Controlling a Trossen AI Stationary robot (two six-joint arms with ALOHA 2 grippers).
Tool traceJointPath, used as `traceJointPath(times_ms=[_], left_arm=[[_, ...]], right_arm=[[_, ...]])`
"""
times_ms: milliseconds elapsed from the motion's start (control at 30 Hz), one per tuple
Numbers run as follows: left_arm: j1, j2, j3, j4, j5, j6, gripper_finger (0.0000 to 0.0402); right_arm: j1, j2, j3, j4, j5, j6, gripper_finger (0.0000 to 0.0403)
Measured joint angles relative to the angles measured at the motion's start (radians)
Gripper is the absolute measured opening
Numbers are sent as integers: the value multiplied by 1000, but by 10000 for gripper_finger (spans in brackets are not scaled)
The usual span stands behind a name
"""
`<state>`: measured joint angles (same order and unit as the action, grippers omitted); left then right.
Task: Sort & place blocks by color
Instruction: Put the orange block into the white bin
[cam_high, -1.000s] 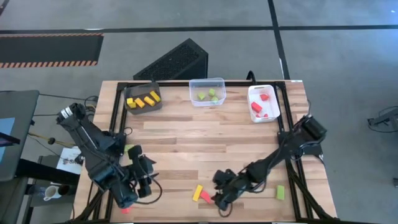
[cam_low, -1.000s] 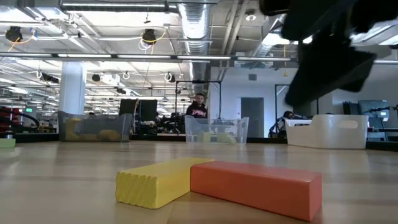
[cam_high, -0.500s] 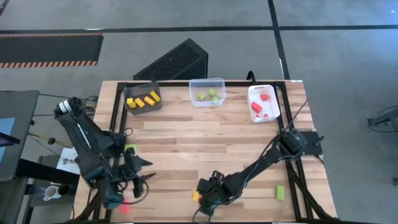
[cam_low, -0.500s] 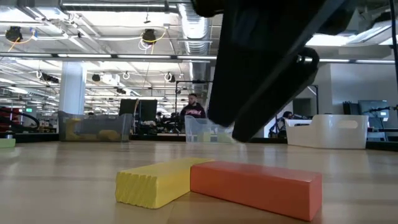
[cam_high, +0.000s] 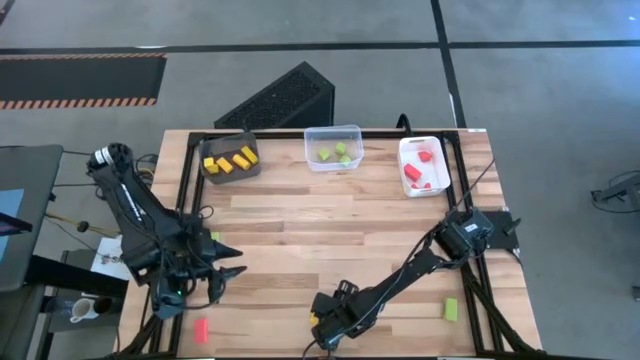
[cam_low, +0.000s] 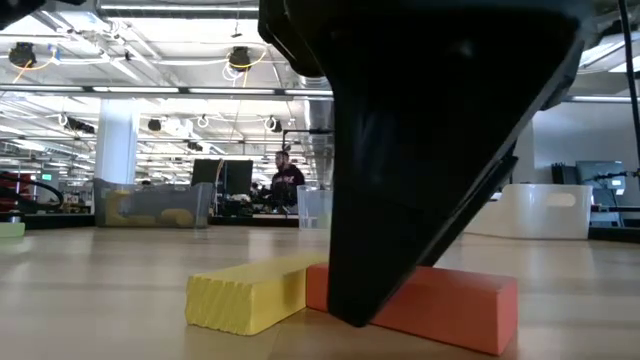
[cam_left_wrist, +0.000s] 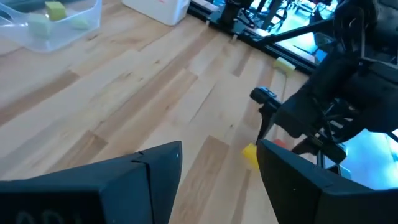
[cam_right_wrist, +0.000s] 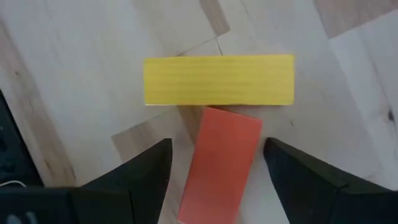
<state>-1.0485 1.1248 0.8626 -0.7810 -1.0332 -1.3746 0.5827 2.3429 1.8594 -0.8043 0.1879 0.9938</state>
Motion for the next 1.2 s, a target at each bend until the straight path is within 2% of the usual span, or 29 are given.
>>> traceJointPath(times_ms=[100, 167, 367, 400, 633, 767, 867, 933, 967, 1100, 1167, 1200], left_arm=[[0, 0, -3, 29, 0, 18, 193], [0, -2, -3, 57, 0, 50, 193], [-23, -9, -3, 104, -37, 85, 193], [-30, -10, -3, 104, -59, 75, 193], [-47, -10, -3, 108, -198, -64, 193], [-25, -10, -3, 129, -208, -170, 193], [2, -10, -3, 190, -184, -156, 193], [35, -11, -3, 259, -136, -74, 193], [61, -13, -3, 300, -71, -14, 193], [222, -22, -3, 527, 331, 300, 193], [292, -21, -3, 683, 465, 470, 193], [328, -21, -2, 760, 497, 534, 193]], right_arm=[[-1, -1, -1, -17, 5, 0, 269], [-1, -1, -1, -26, 4, 0, 244], [-4, -16, -2, -30, -31, -24, 112], [-8, -21, -3, -34, -52, -37, 103], [-38, -176, -4, -114, -51, -135, 103], [-64, -283, -6, -143, 50, -215, 103], [-84, -380, -4, -102, 131, -328, 103], [-99, -427, -3, -58, 153, -433, 103], [-108, -446, -4, -35, 151, -486, 103], [-140, -530, -5, 15, 152, -637, 103], [-156, -561, -3, 15, 155, -685, 103], [-163, -571, -3, 13, 156, -707, 103]])
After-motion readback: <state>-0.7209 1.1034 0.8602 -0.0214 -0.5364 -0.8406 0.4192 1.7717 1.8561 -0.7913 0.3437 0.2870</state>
